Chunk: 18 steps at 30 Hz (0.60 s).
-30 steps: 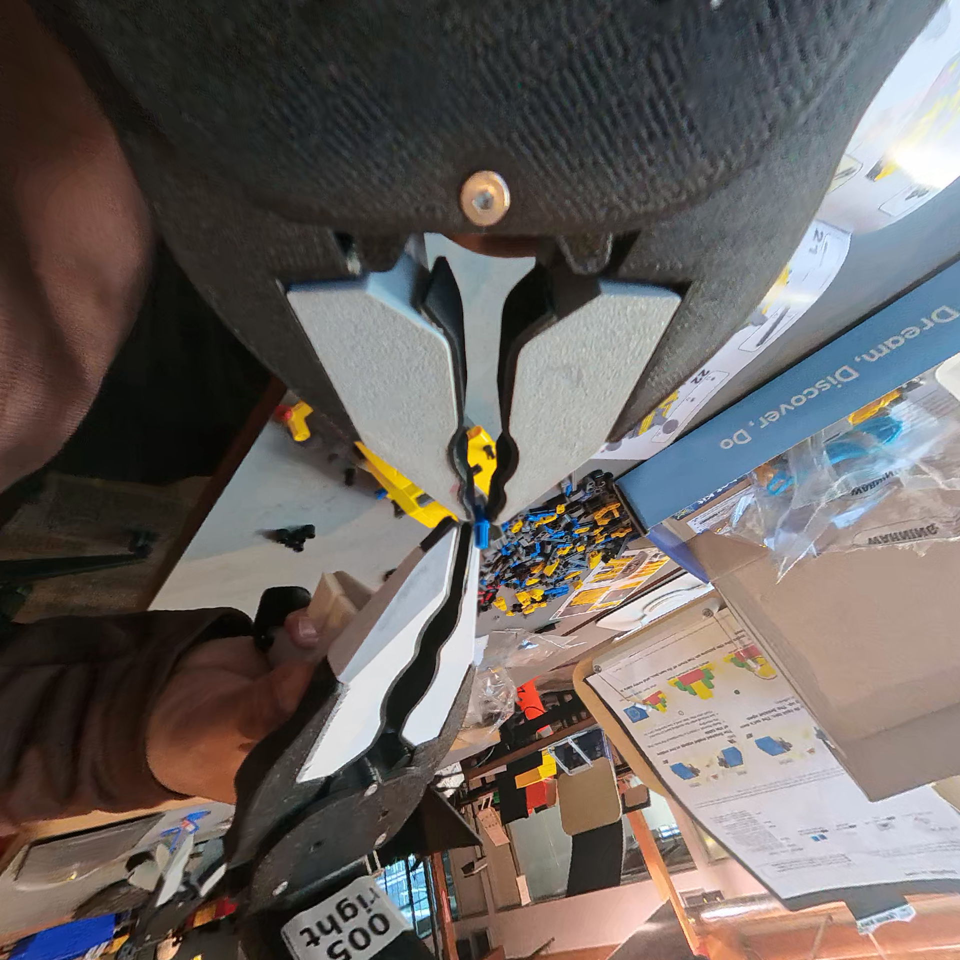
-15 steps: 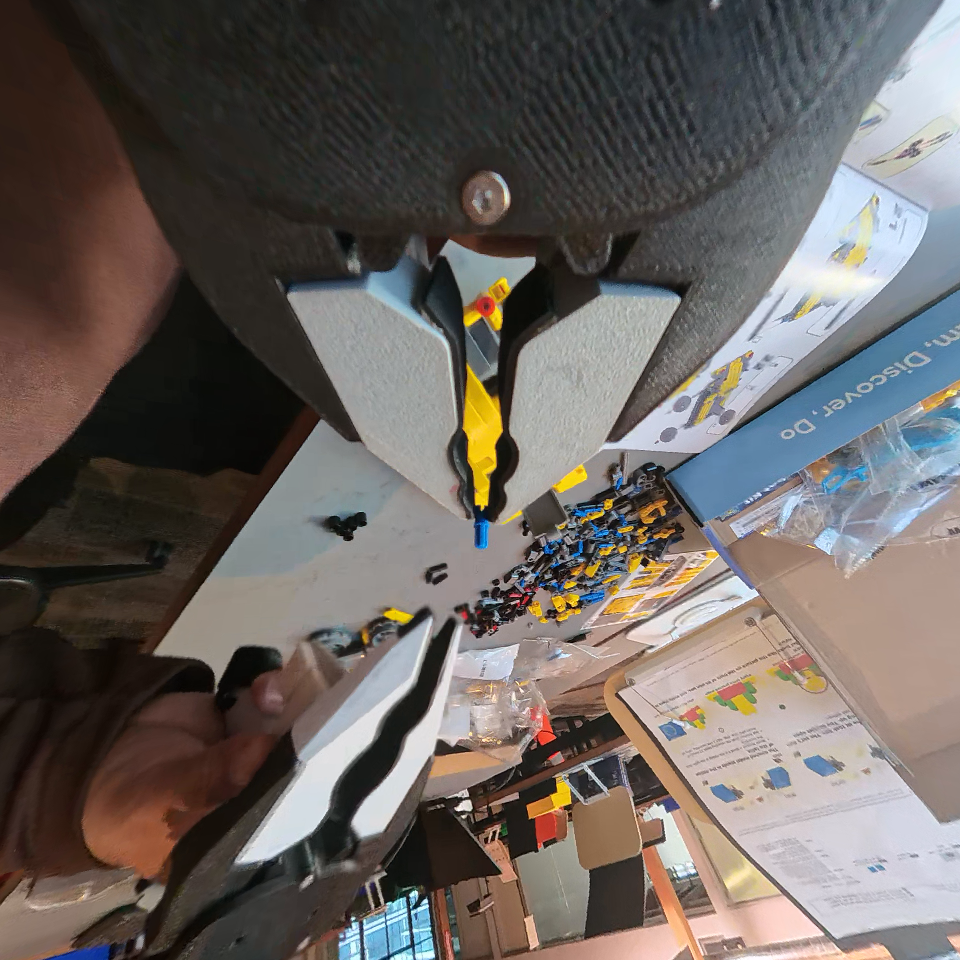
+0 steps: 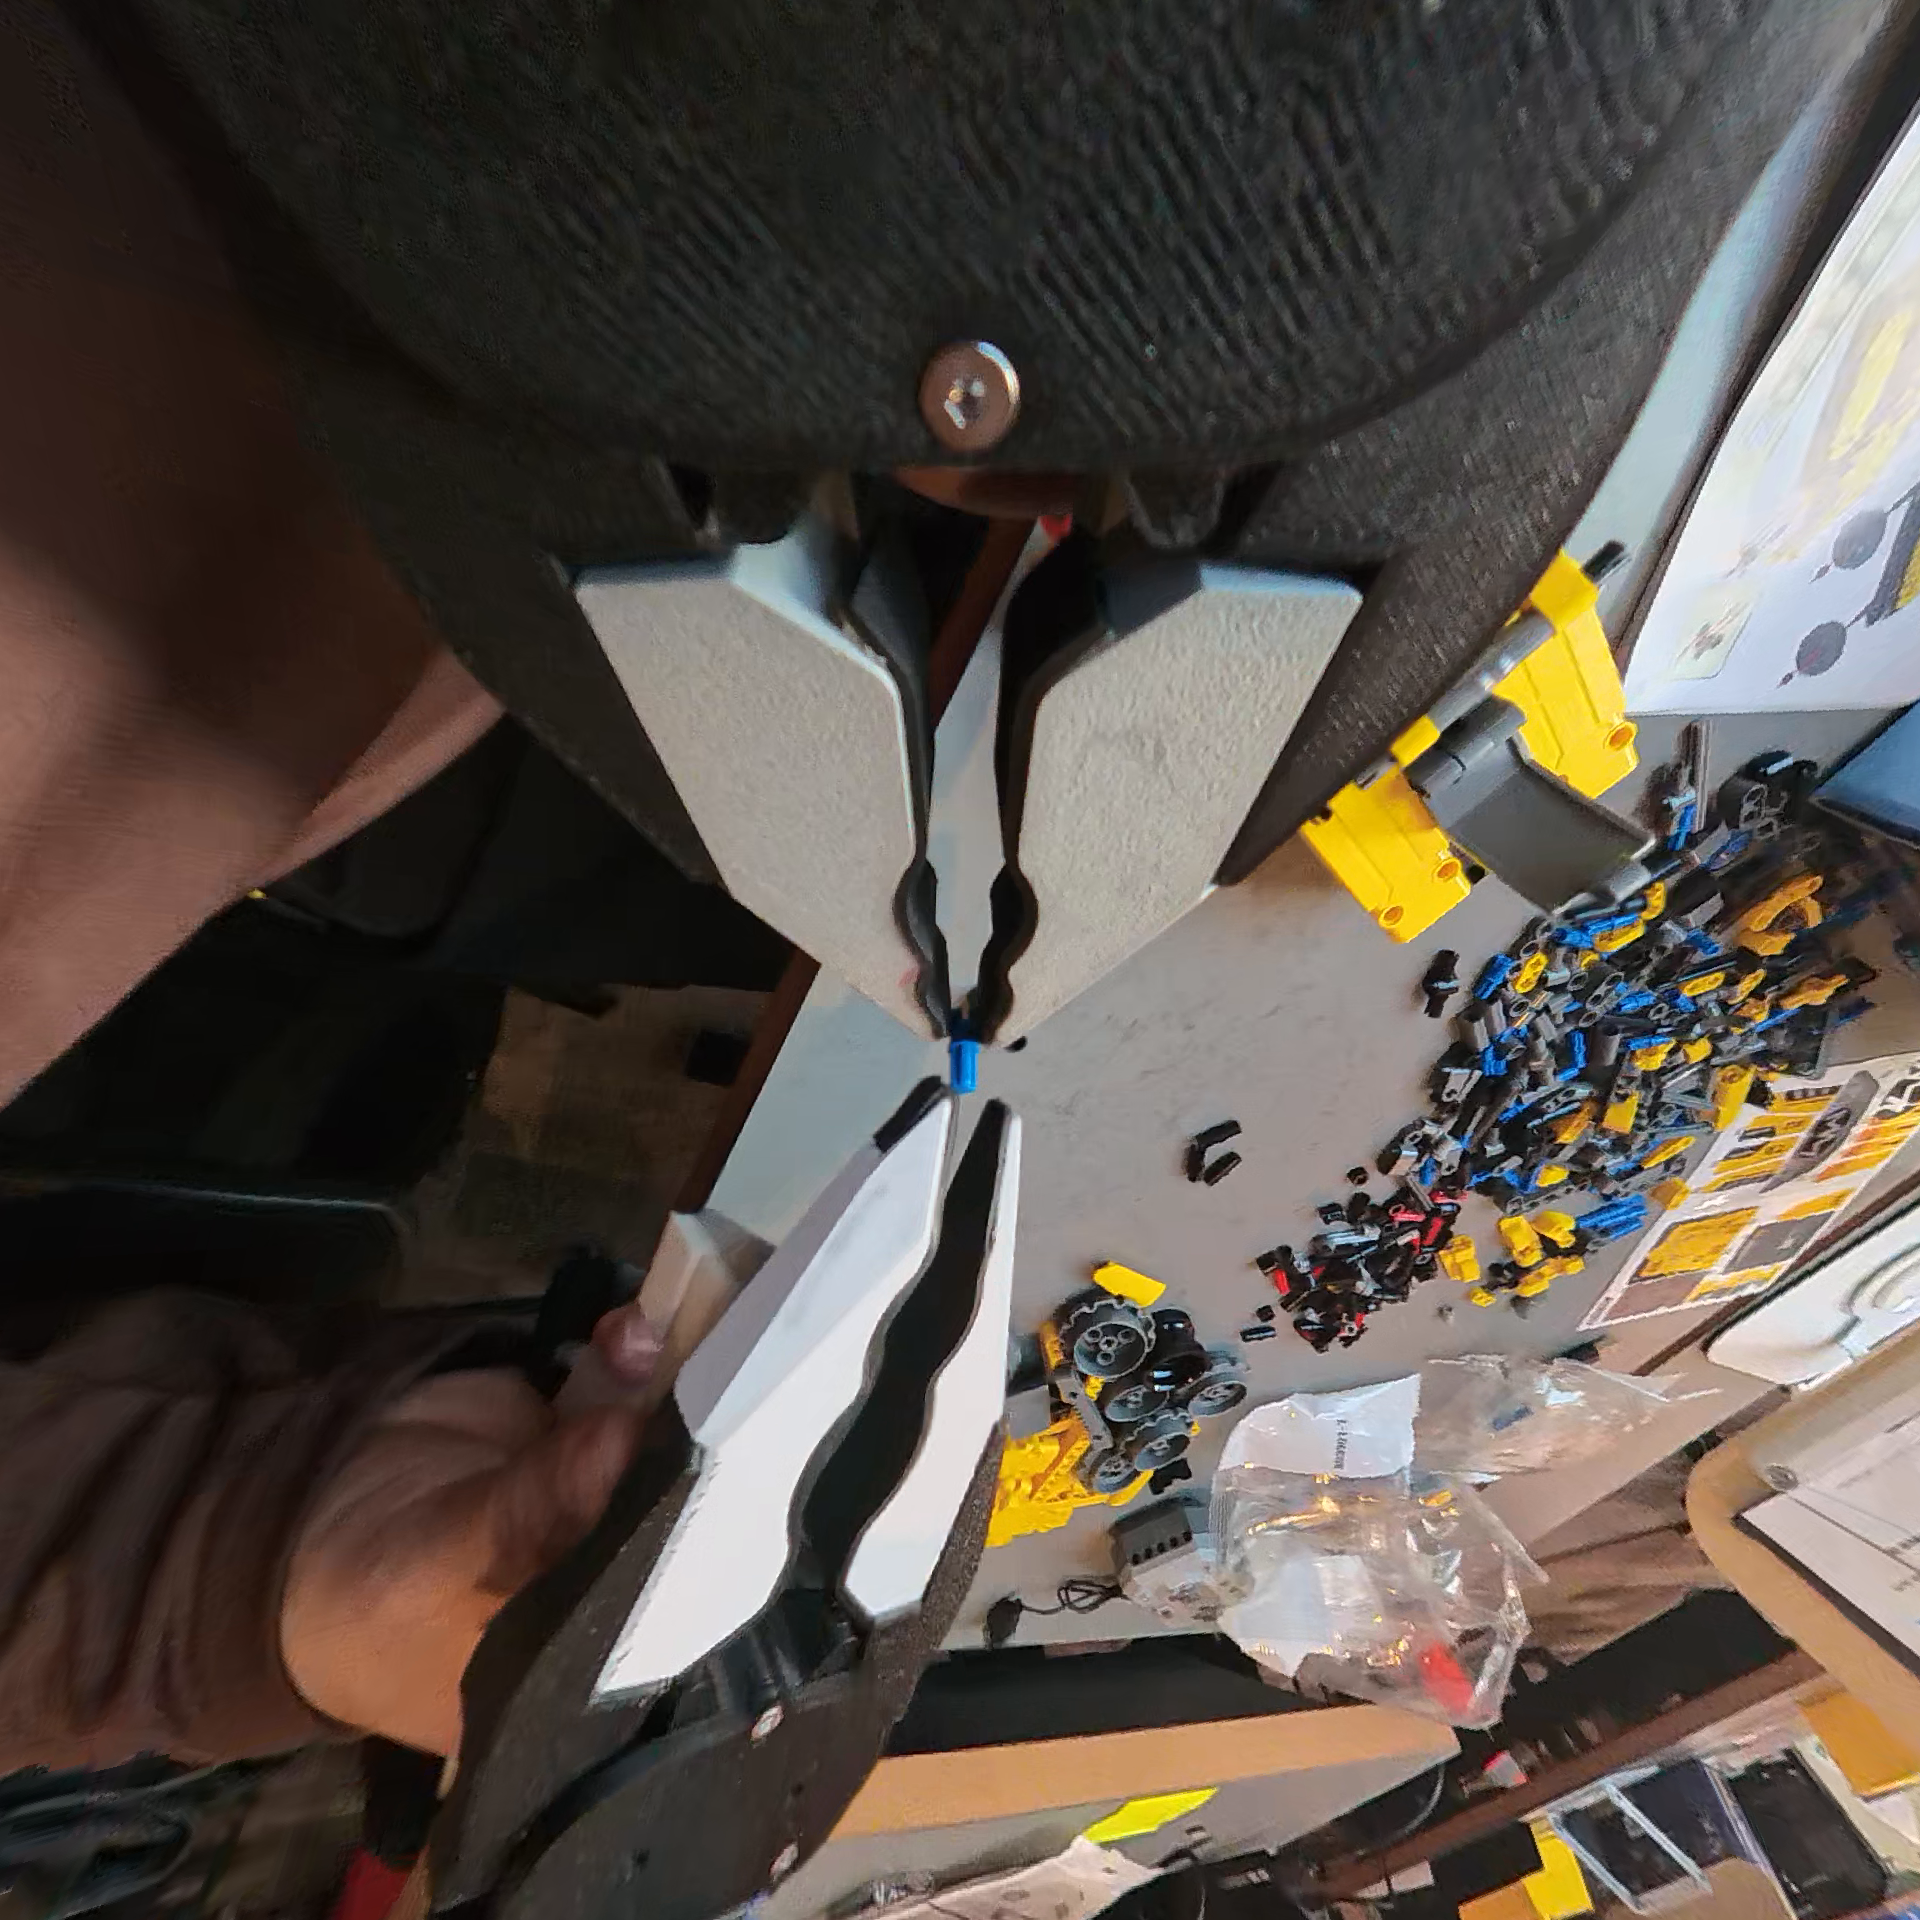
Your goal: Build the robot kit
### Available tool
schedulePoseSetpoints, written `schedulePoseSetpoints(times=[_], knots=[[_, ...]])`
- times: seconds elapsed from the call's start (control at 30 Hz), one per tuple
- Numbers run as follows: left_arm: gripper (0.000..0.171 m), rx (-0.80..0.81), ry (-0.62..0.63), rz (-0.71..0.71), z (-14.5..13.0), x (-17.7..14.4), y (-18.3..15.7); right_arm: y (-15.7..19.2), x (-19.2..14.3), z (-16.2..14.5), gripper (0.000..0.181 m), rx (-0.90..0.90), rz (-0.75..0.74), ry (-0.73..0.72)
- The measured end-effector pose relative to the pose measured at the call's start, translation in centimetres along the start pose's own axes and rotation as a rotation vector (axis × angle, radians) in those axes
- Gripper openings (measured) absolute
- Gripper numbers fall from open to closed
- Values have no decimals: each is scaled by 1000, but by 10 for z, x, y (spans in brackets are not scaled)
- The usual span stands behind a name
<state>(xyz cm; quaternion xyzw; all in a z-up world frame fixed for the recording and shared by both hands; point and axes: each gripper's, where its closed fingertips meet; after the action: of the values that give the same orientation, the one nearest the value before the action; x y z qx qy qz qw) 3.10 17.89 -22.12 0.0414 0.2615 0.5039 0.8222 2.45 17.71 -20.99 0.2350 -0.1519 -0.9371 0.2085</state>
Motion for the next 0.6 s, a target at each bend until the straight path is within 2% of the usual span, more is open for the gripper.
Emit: schedulePoseSetpoints(times=[0.33, 0.5, 0.6], knots=[[2, 41, 12, 9, 2, 15, -3, -3, -9, -6, 8, -11, 37, 11], [2, 92, 30, 14, -1, 19, -5, -4, -6, -12, 1, -17, 34, 39], [2, 56, 37, 17, -3, 19, -4, -8, -5, -12, 0, -2, 17, 51]])
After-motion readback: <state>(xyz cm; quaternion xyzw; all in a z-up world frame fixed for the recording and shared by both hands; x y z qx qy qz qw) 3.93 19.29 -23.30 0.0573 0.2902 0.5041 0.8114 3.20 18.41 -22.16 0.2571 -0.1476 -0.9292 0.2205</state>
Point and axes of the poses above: each gripper's, where its closed fingertips meet, x out along the fingers, z out of its top, y = z × x across the jaws, and after that the axes turned 9 degrees about x, right-handed
